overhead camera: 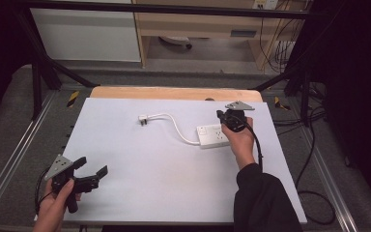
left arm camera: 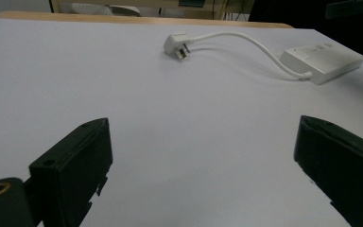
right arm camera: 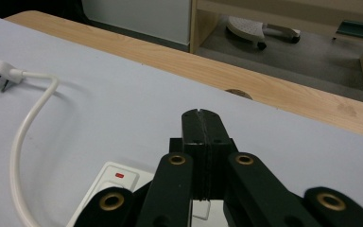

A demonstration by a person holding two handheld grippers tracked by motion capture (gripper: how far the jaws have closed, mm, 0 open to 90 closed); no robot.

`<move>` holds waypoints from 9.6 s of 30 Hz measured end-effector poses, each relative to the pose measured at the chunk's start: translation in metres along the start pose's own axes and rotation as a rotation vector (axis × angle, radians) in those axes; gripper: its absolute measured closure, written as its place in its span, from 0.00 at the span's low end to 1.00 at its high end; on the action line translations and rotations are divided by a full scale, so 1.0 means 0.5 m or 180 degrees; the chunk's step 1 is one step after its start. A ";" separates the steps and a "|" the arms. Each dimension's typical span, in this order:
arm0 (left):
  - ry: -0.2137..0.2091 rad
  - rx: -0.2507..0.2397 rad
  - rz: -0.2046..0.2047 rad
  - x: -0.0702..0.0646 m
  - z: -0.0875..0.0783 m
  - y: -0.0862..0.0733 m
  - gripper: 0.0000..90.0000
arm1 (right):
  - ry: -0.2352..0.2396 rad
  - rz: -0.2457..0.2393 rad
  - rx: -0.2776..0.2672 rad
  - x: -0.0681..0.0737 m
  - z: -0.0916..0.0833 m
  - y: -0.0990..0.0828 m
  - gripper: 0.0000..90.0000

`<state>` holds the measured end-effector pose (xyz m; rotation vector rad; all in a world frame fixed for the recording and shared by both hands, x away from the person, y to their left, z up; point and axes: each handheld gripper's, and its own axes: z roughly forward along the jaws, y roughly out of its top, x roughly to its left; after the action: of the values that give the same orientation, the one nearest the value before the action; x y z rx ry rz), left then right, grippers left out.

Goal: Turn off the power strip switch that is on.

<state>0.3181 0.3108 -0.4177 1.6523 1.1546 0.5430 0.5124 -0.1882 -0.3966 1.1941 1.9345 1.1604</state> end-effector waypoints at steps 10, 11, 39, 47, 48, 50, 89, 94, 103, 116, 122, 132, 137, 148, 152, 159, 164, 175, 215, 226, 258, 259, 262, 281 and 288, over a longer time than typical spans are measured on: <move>0.0003 -0.0008 0.0017 -0.001 0.000 0.001 0.06 | -0.0016 0.0012 0.0139 -0.002 0.023 -0.014 1.00; 0.0003 -0.0007 0.0020 -0.001 0.000 0.001 0.06 | -0.0015 0.0003 0.0146 -0.002 0.025 -0.015 1.00; 0.0002 -0.0008 0.0033 -0.001 -0.001 0.001 0.06 | -0.0075 0.0031 0.0387 -0.014 0.040 -0.047 1.00; -0.0001 -0.0004 0.0042 -0.001 -0.001 0.001 0.06 | -0.0088 0.0054 0.0409 -0.020 0.041 -0.058 1.00; -0.0007 -0.0004 0.0035 -0.001 -0.001 0.001 0.06 | -0.0085 0.0060 0.0412 -0.020 0.041 -0.059 1.00; -0.0003 -0.0003 0.0039 -0.001 -0.001 0.001 0.06 | -0.0085 0.0071 0.0410 -0.020 0.041 -0.060 1.00; -0.0008 -0.0006 0.0053 -0.002 -0.001 0.001 0.06 | -0.0053 0.0105 0.0388 -0.011 0.049 -0.070 1.00; -0.0007 -0.0004 0.0053 -0.002 -0.001 0.001 0.06 | -0.0065 0.0105 0.0387 -0.012 0.049 -0.070 1.00; -0.0006 -0.0001 0.0050 -0.002 -0.001 0.001 0.06 | -0.0065 0.0107 0.0391 -0.013 0.049 -0.074 1.00; -0.0001 0.0004 0.0062 -0.002 -0.001 0.001 0.06 | -0.0075 0.0151 0.0345 -0.017 0.045 -0.080 1.00; 0.0000 0.0007 0.0062 -0.002 -0.001 0.001 0.06 | -0.0066 0.0167 0.0334 -0.017 0.044 -0.082 1.00; 0.0000 0.0007 0.0065 -0.002 -0.001 0.001 0.06 | -0.0068 0.0178 0.0304 -0.016 0.041 -0.086 1.00; 0.0000 0.0002 0.0067 -0.002 0.000 0.001 0.06 | -0.0066 0.0170 0.0292 -0.016 0.040 -0.088 1.00; 0.0001 0.0002 0.0069 -0.002 0.000 0.001 0.06 | -0.0074 0.0163 0.0289 -0.016 0.040 -0.088 1.00; 0.0001 0.0004 0.0067 -0.002 0.000 0.001 0.06 | -0.0075 0.0165 0.0285 -0.016 0.040 -0.088 1.00; 0.0002 0.0005 0.0070 -0.002 0.000 0.001 0.06 | -0.0078 0.0157 0.0276 -0.016 0.041 -0.088 1.00; 0.0001 0.0006 0.0069 -0.002 0.000 0.001 0.06 | -0.0081 0.0155 0.0275 -0.016 0.041 -0.088 1.00; 0.0002 0.0007 0.0072 -0.002 0.000 0.001 0.06 | -0.0083 0.0153 0.0269 -0.016 0.041 -0.089 1.00; -0.0001 0.0010 0.0079 -0.002 0.000 0.001 0.06 | -0.0098 0.0156 0.0292 -0.016 0.043 -0.092 1.00; 0.0007 0.0002 0.0077 -0.001 -0.001 0.001 0.06 | -0.0077 0.0173 0.0268 -0.014 0.042 -0.090 1.00; 0.0022 0.0014 0.0103 -0.001 -0.001 0.000 0.06 | 0.0087 0.0690 0.0060 -0.024 0.013 -0.054 0.25; 0.0021 0.0023 0.0105 -0.001 -0.001 0.000 0.06 | 0.0075 0.0669 0.0080 -0.024 0.011 -0.053 0.21; 0.0025 0.0030 0.0106 -0.001 -0.001 0.000 0.06 | 0.0037 0.0632 0.0066 -0.023 0.001 -0.048 0.13; 0.0044 0.0031 0.0094 0.000 -0.003 -0.001 0.06 | 0.0109 0.0623 -0.0288 -0.037 -0.095 -0.012 0.08; 0.0050 0.0023 0.0101 0.000 -0.003 -0.001 0.06 | 0.0061 0.0427 -0.0399 -0.049 -0.141 -0.011 0.08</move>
<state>0.3167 0.3116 -0.4176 1.6775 1.1446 0.5733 0.4636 -0.2379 -0.3686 1.2648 1.7894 1.3461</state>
